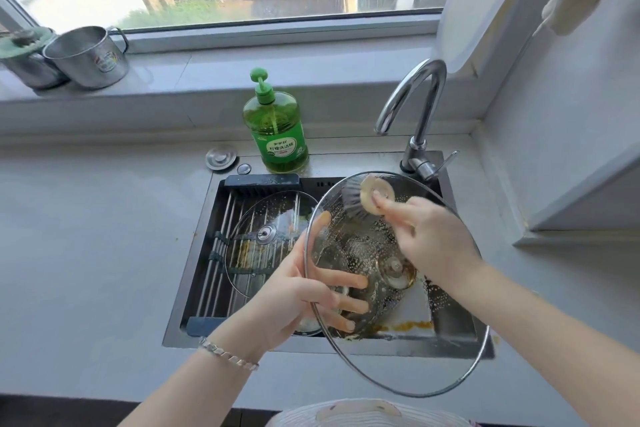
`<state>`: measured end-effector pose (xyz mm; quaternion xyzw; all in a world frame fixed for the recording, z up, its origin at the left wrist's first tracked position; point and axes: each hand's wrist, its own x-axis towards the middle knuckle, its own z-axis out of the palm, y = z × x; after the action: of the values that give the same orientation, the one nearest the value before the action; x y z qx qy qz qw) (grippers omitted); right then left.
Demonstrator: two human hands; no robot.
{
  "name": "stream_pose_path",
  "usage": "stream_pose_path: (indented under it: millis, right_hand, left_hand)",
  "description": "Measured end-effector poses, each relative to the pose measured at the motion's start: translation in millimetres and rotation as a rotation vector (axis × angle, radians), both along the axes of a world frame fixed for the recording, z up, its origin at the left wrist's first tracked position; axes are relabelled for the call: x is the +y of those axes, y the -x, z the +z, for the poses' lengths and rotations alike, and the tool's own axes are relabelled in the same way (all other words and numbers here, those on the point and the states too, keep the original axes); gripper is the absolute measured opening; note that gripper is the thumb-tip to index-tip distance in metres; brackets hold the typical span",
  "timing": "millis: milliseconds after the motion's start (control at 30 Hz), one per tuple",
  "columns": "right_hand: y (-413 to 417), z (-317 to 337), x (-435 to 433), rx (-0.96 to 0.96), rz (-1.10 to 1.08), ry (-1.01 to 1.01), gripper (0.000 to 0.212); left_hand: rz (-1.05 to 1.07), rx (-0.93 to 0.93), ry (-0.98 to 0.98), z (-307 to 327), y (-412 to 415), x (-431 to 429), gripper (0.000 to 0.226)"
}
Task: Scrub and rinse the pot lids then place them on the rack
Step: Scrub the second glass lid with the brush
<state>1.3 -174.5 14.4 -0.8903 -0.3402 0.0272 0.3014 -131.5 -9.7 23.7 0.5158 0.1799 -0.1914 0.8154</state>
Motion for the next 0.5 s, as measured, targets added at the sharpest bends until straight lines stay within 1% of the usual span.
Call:
stream_pose_path:
  millis: [33,67,100,167,200,233,267,300,333,367,433,467,500]
  right_hand:
    - [-8,0,-1,0.012,-0.062,-0.002,0.041]
    - [-8,1,-2,-0.003,-0.048,-0.016,0.041]
    - [1,3,0,-0.017,0.035,-0.028,0.04]
    - [27,9,2,0.031,0.247,-0.047,0.041]
    - [26,9,0,0.013,0.28,-0.034,0.041]
    - [14,7,-1,-0.042,0.244,-0.012,0.041]
    - [-2,5,-3,-0.094,0.136,-0.012,0.043]
    - [-15,6,-4,-0.104,0.024,-0.001,0.044]
    - [-21,5,-7,-0.095,-0.028,0.022,0.044]
    - [-19,6,-10,-0.075,0.001,0.031,0.044]
    - [6,5,-12,-0.027,0.216,0.034,0.042]
    - [11,2,-16,-0.054,0.277,0.043,0.041]
    - [5,0,-20,-0.081,0.254,0.06,0.039]
  left_hand:
    - [-0.009,-0.004,-0.01,1,0,0,0.101]
    - [-0.013,-0.003,-0.022,2,-1,0,0.1]
    - [-0.015,-0.001,-0.034,2,-2,1,0.099]
    - [-0.017,0.003,-0.042,3,-3,3,0.096]
    - [-0.02,0.004,-0.038,4,-2,4,0.095]
    - [-0.028,0.002,-0.031,5,-2,4,0.096]
    - [-0.039,-0.003,-0.025,5,-1,5,0.097]
    - [-0.045,-0.007,-0.025,6,0,5,0.099]
    - [-0.043,-0.011,-0.028,6,-1,5,0.101]
    - [-0.034,-0.014,-0.035,6,-1,6,0.101]
    - [-0.013,-0.015,-0.045,6,-1,8,0.102]
    - [-0.006,-0.017,-0.048,6,-1,10,0.103]
    - [-0.007,-0.019,-0.047,7,0,11,0.103]
